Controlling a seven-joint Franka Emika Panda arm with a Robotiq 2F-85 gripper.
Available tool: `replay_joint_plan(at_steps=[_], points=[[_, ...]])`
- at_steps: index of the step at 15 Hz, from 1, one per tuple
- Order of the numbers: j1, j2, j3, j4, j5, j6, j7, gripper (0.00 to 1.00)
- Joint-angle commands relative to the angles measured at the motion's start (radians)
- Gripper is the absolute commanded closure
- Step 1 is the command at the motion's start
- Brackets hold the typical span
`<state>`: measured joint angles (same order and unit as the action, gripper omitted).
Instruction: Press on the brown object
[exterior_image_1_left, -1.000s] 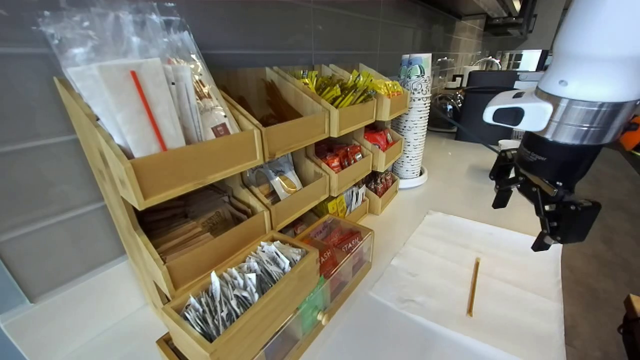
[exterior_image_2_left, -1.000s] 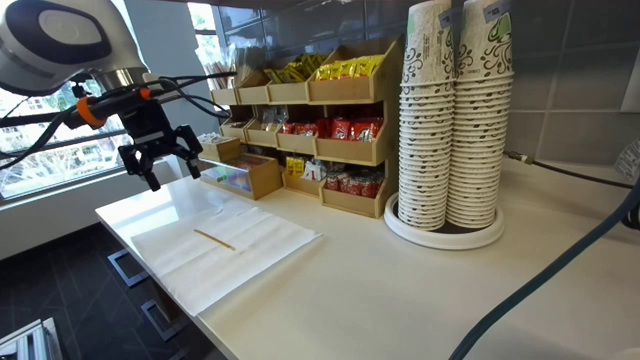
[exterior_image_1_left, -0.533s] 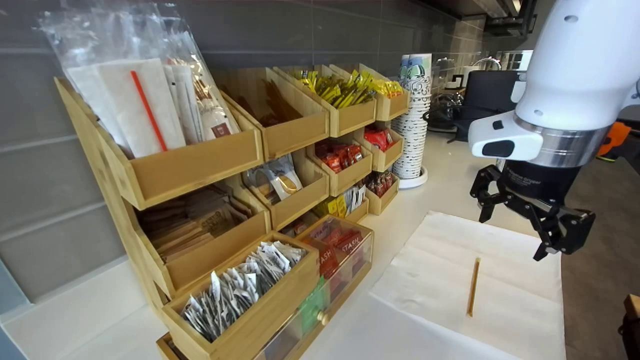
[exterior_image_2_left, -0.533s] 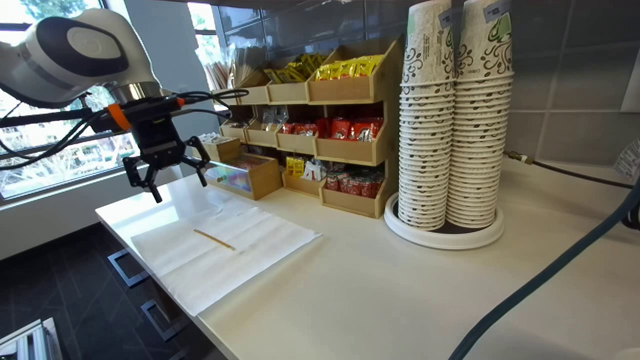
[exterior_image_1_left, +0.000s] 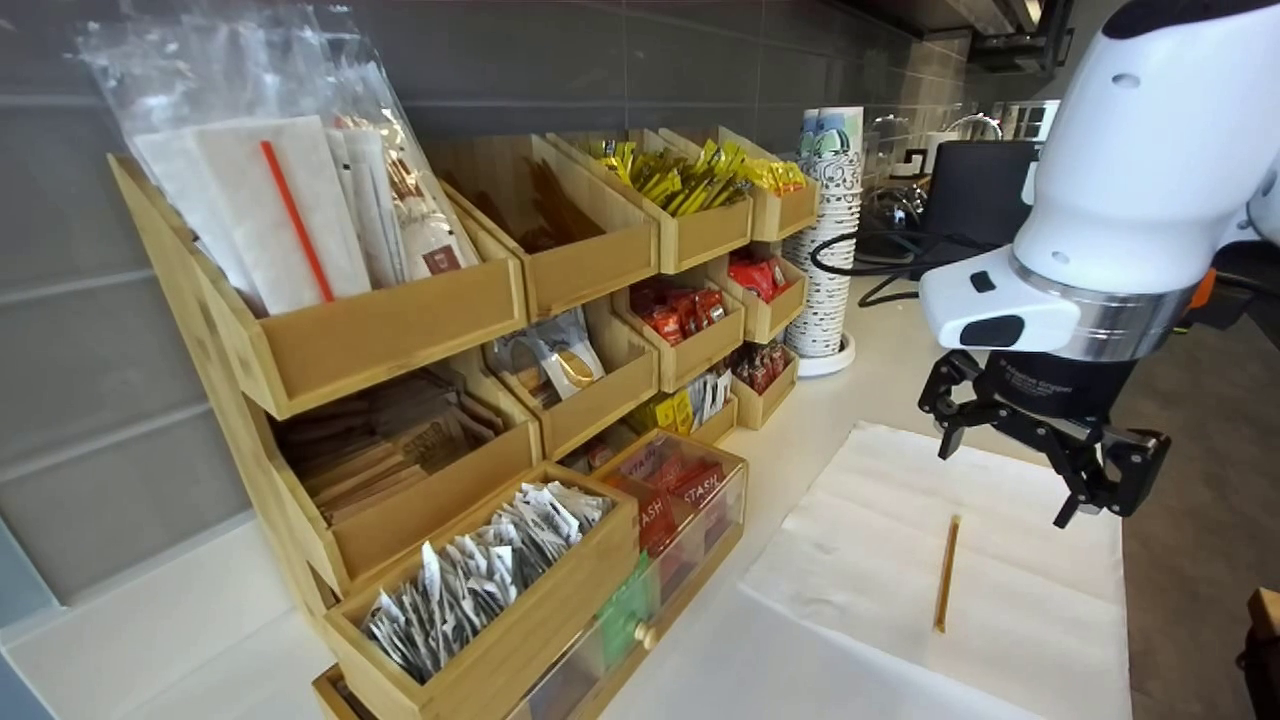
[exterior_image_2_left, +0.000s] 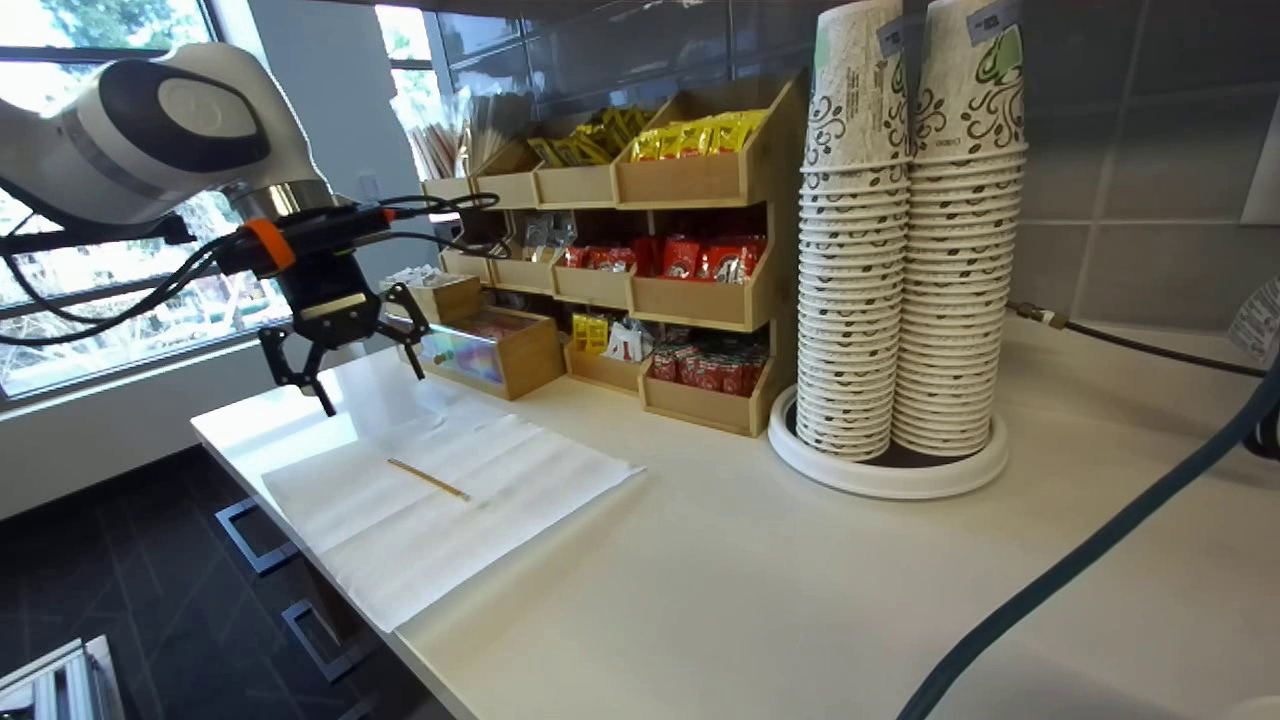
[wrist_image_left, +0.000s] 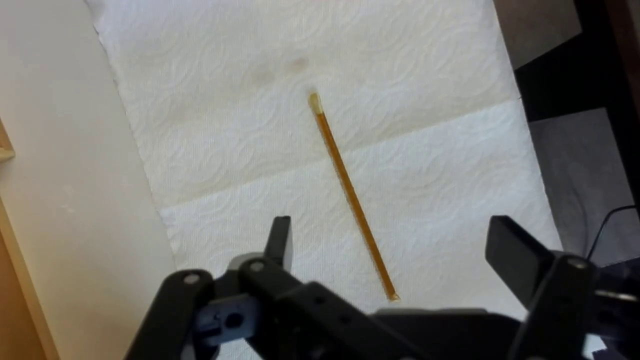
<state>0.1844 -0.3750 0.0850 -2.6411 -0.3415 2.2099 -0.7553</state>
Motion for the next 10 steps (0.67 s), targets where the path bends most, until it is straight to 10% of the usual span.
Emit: replay_joint_plan(at_steps=[1, 10], points=[[0.011, 0.014, -0.033, 0.000, 0.012, 0.019, -0.087, 0.00], [0.028, 0.076, -0.125, 0.009, 0.164, 0.077, -0.558, 0.00]])
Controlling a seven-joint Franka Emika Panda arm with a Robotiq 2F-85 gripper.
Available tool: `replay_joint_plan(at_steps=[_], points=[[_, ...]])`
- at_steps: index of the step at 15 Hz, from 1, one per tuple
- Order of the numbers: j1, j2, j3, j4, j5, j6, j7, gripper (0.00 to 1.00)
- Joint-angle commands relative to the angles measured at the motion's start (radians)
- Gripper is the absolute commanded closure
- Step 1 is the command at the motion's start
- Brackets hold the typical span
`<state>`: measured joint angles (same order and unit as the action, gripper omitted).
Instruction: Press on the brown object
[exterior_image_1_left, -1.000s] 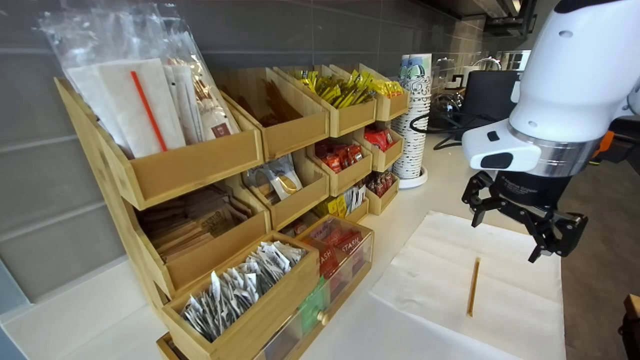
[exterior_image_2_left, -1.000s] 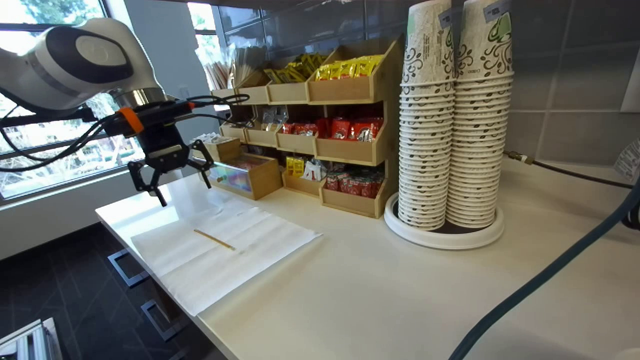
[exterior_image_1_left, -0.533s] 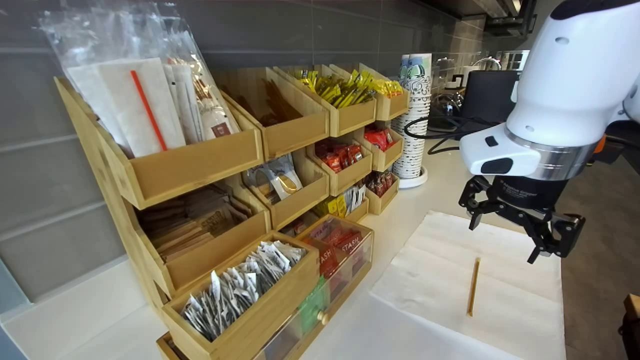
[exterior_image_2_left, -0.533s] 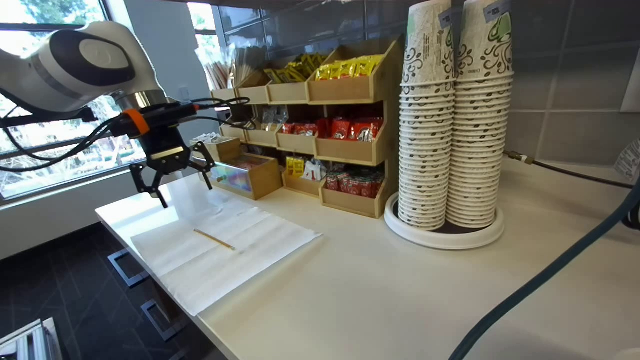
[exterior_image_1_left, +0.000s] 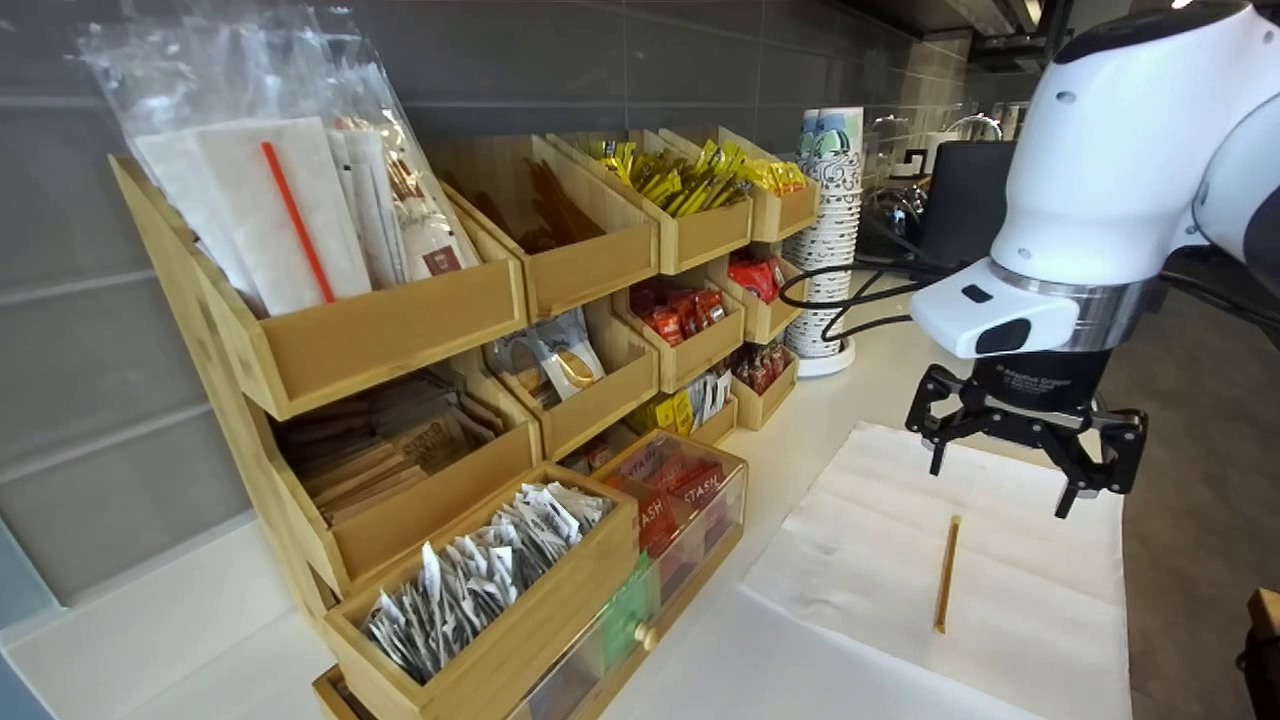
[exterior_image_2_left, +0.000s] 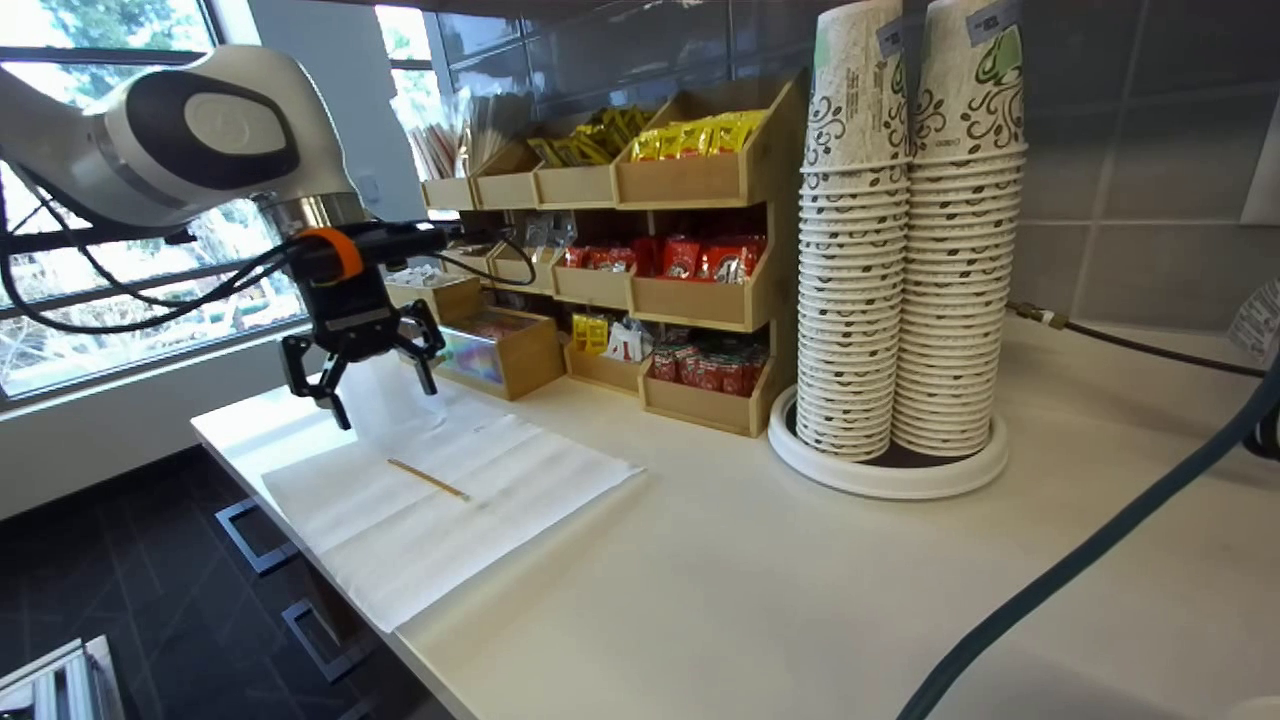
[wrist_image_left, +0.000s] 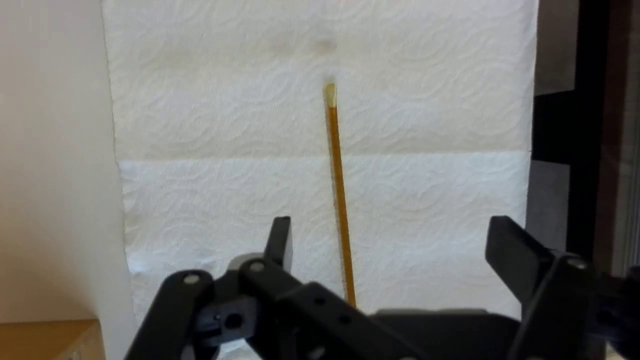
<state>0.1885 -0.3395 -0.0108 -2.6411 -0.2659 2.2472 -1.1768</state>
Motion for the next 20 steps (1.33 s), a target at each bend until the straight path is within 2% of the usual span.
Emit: replay_joint_plan(at_steps=[1, 3, 4, 5, 15, 16, 20], points=[[0.024, 0.053, -0.026, 0.007, 0.117, 0.054, -0.156, 0.00], [0.021, 0.075, -0.018, 0.008, 0.170, 0.081, -0.186, 0.00], [0.018, 0.083, -0.013, 0.009, 0.187, 0.093, -0.191, 0.16], [0.016, 0.092, -0.009, 0.010, 0.199, 0.107, -0.194, 0.26], [-0.020, 0.147, 0.000, 0.001, 0.186, 0.214, -0.175, 0.97], [-0.024, 0.152, -0.003, 0.002, 0.188, 0.213, -0.182, 1.00], [-0.046, 0.167, -0.005, 0.003, 0.185, 0.206, -0.177, 1.00]])
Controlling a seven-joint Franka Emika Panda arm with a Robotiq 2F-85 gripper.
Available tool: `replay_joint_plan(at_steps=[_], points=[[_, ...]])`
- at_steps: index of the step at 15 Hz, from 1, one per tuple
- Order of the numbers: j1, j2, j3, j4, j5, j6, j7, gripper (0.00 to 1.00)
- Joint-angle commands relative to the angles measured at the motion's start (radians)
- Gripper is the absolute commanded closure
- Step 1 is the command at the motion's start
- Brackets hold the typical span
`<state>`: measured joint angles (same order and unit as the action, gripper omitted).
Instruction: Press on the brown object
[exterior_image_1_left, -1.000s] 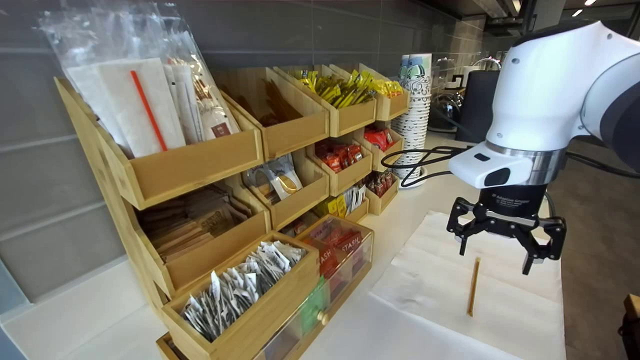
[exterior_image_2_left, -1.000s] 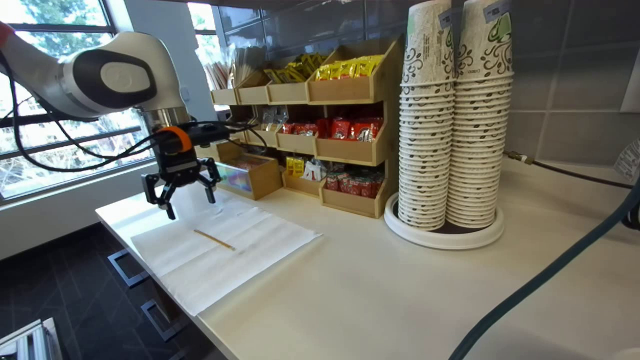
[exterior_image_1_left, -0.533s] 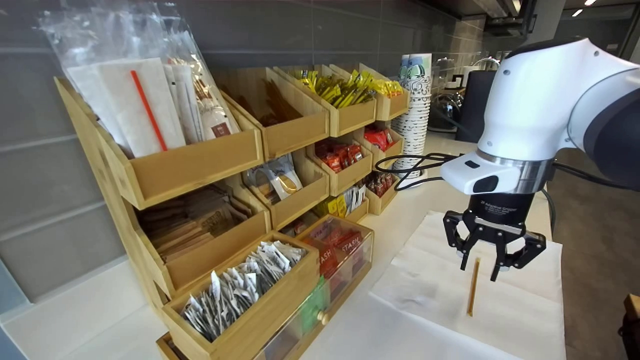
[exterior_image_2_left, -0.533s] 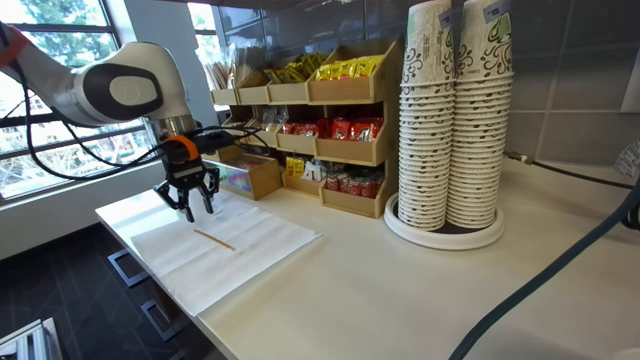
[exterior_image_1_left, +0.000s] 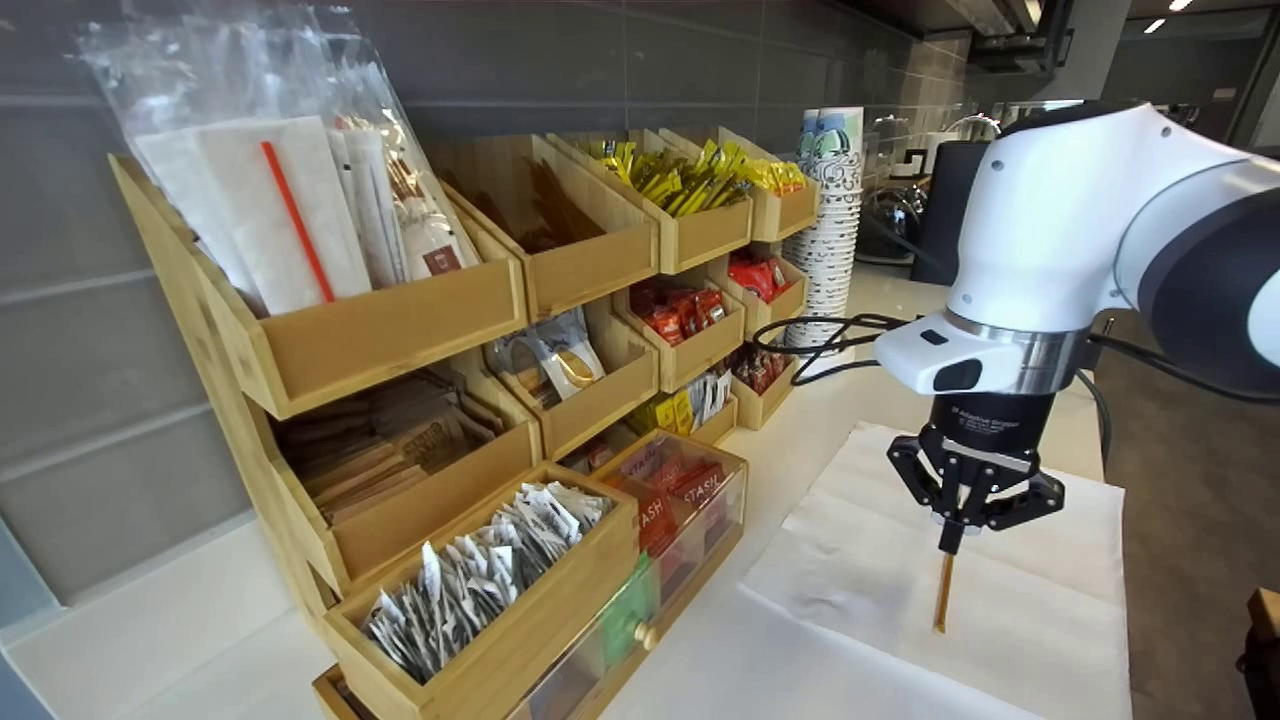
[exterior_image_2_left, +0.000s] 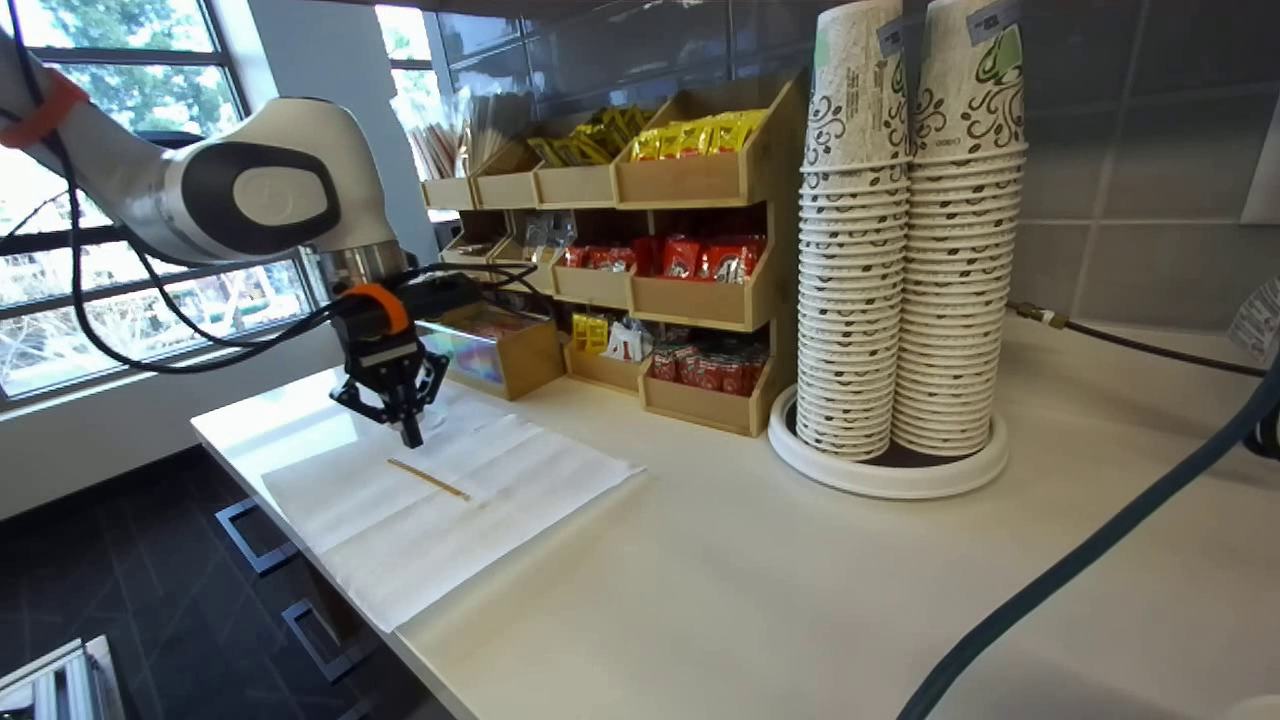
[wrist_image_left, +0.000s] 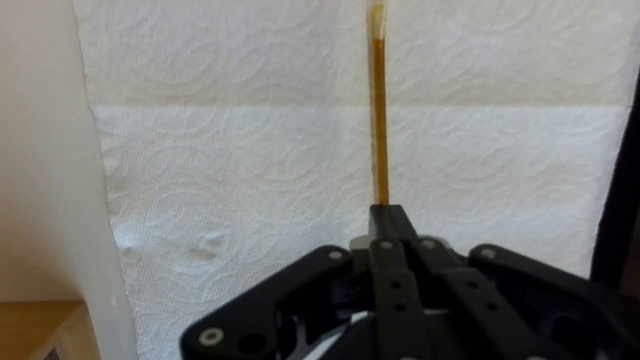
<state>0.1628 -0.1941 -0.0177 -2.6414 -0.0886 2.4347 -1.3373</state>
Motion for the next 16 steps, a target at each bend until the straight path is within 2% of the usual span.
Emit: replay_joint_plan(at_steps=[1, 16], points=[[-0.026, 0.028, 0.001, 0.004, 0.010, 0.019, -0.014, 1.00], [-0.080, 0.085, -0.008, 0.004, 0.036, 0.069, 0.030, 1.00]])
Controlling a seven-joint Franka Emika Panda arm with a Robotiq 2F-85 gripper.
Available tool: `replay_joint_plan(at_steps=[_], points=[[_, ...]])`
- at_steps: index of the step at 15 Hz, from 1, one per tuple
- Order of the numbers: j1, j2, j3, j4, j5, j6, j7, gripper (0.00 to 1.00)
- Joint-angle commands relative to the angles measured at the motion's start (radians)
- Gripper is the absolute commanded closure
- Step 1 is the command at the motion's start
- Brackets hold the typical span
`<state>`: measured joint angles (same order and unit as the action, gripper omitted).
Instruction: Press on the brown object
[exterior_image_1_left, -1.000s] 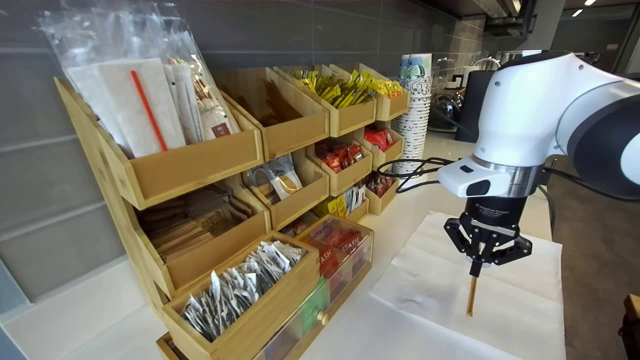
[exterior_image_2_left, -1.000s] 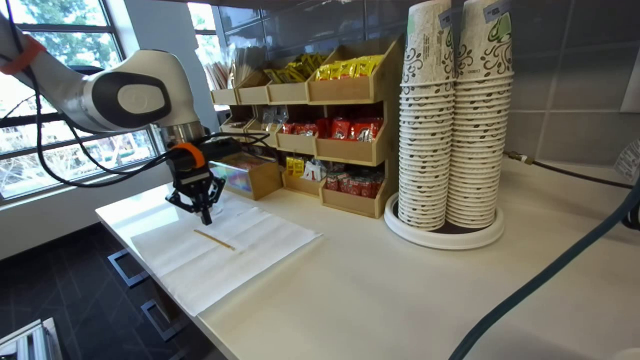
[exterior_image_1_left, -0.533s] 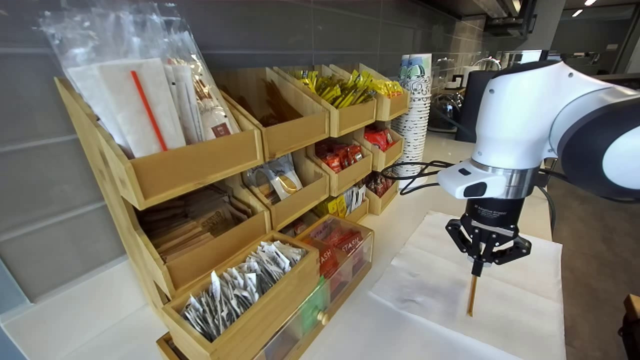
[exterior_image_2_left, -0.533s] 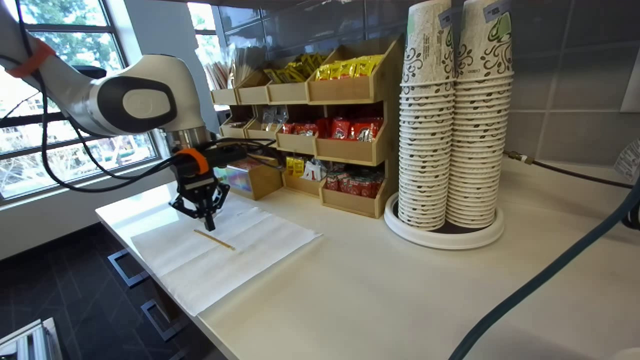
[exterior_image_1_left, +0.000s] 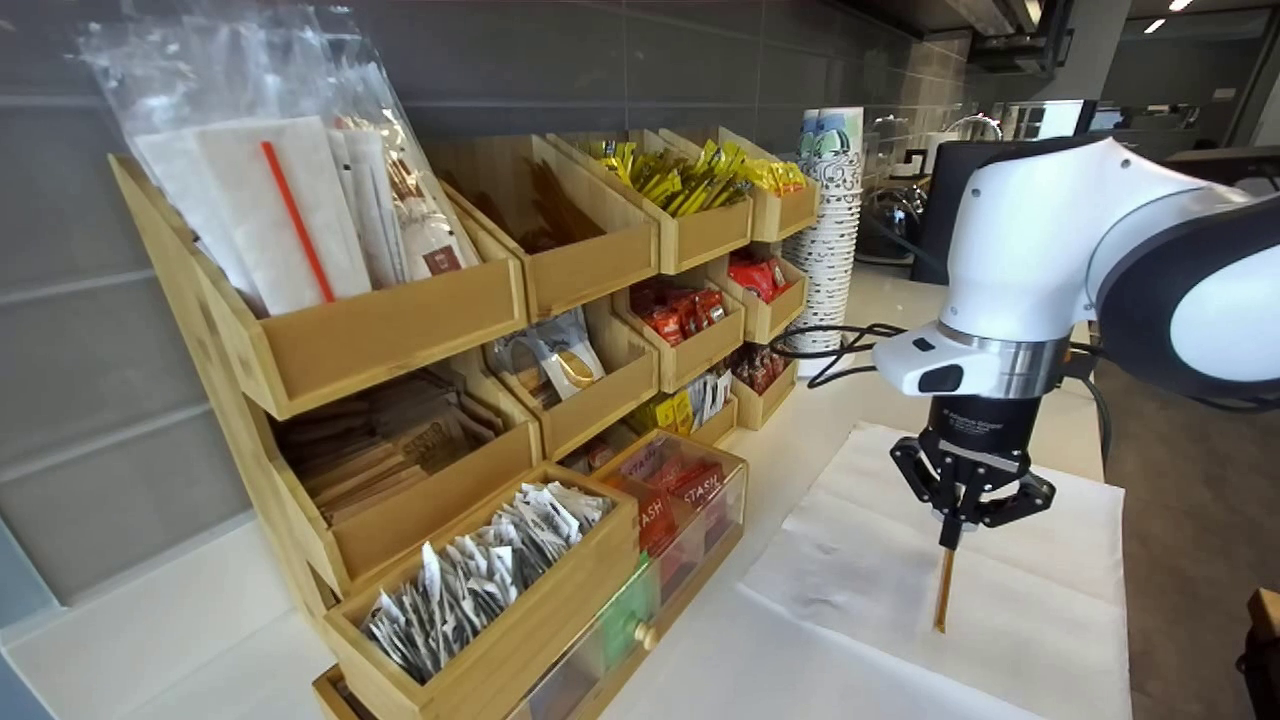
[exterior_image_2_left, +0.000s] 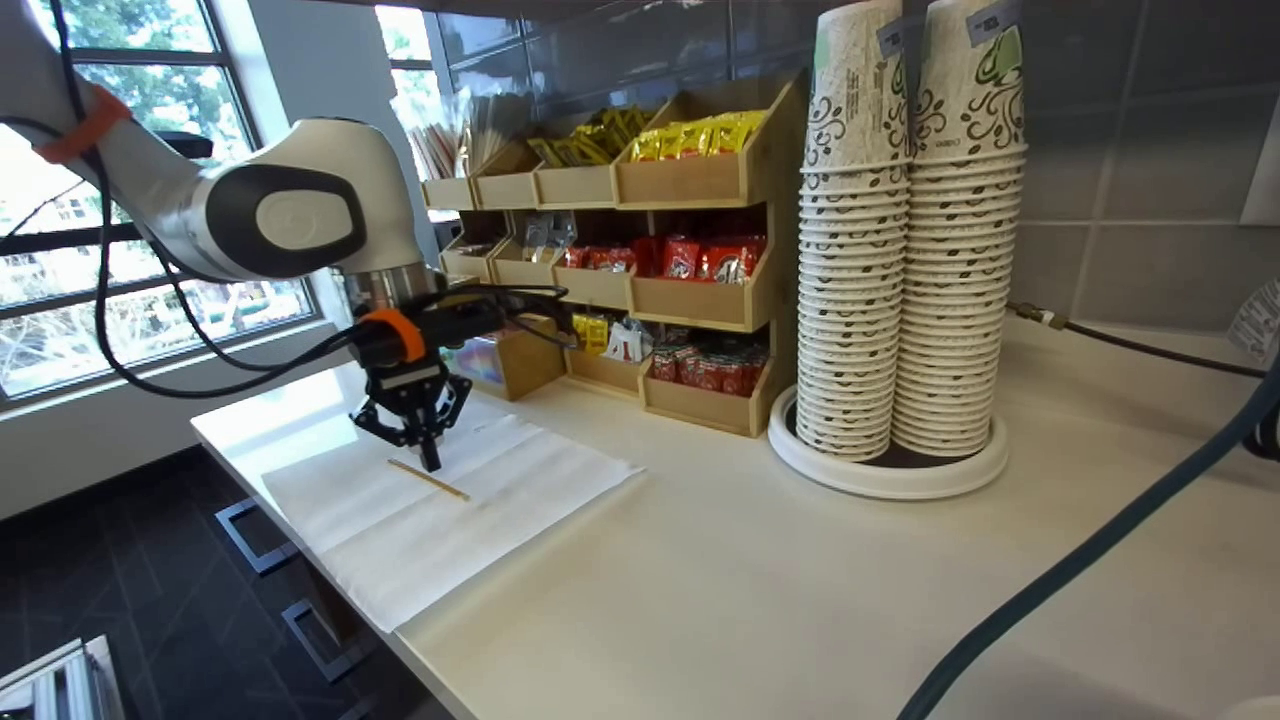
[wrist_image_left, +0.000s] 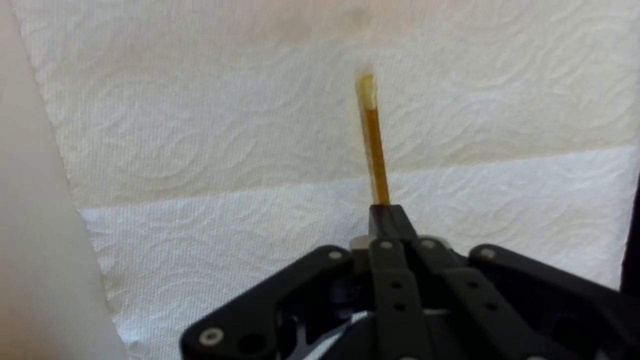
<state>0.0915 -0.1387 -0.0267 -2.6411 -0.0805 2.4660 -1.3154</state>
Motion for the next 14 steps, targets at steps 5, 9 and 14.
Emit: replay_joint_plan(at_steps=[5, 9, 14], points=[[-0.024, 0.057, 0.004, 0.005, 0.010, 0.069, 0.042, 1.00], [-0.031, 0.063, 0.004, 0.003, 0.004, 0.087, 0.051, 1.00], [-0.038, 0.050, 0.005, -0.003, 0.004, 0.078, 0.060, 1.00]])
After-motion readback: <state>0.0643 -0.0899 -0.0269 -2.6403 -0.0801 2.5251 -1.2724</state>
